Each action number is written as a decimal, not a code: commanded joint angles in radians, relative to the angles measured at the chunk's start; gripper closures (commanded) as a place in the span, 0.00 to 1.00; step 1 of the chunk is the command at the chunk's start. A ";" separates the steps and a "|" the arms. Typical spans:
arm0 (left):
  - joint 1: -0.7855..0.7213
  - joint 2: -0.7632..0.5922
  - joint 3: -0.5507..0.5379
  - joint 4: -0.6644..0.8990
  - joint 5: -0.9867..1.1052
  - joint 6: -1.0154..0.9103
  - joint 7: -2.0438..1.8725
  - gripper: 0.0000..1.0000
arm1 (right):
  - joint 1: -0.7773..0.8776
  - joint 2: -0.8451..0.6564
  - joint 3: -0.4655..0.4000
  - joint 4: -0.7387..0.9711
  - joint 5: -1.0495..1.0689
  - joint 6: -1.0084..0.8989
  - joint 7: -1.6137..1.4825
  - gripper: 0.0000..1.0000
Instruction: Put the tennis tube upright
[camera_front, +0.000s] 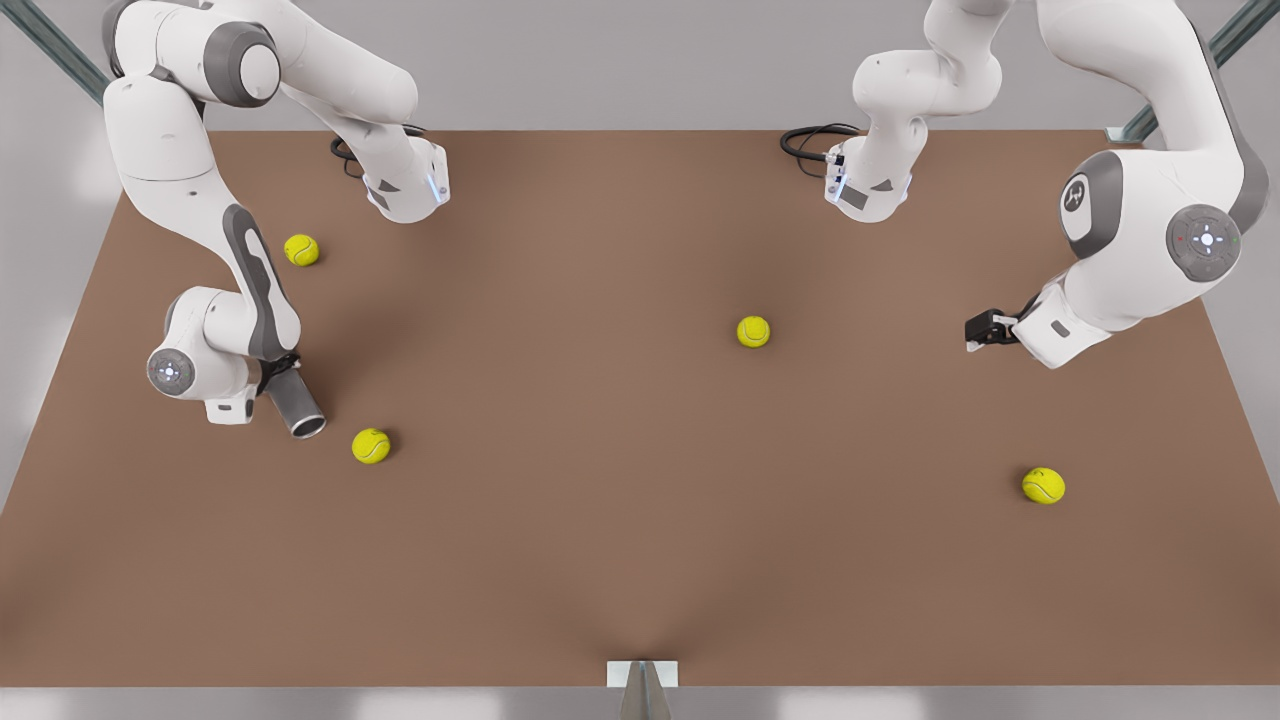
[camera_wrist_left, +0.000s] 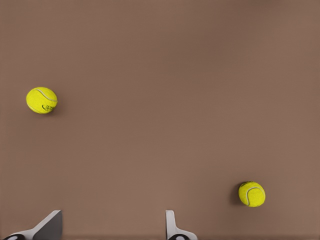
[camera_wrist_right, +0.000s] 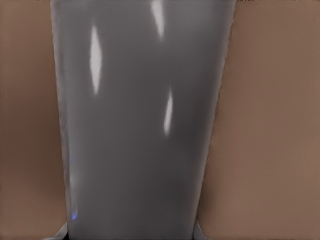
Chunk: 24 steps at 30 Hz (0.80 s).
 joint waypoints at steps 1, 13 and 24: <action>-0.001 -0.001 0.000 0.000 0.001 0.001 0.000 0.00 | 0.002 0.000 0.000 0.001 -0.015 -0.005 0.010 0.67; 0.001 -0.001 0.000 0.000 0.001 -0.001 0.000 0.00 | 0.646 -0.036 0.003 0.525 0.117 -0.424 0.181 0.65; 0.003 0.005 0.000 0.001 0.001 0.001 0.000 0.00 | 1.072 0.250 0.002 0.798 0.075 -0.223 0.314 0.63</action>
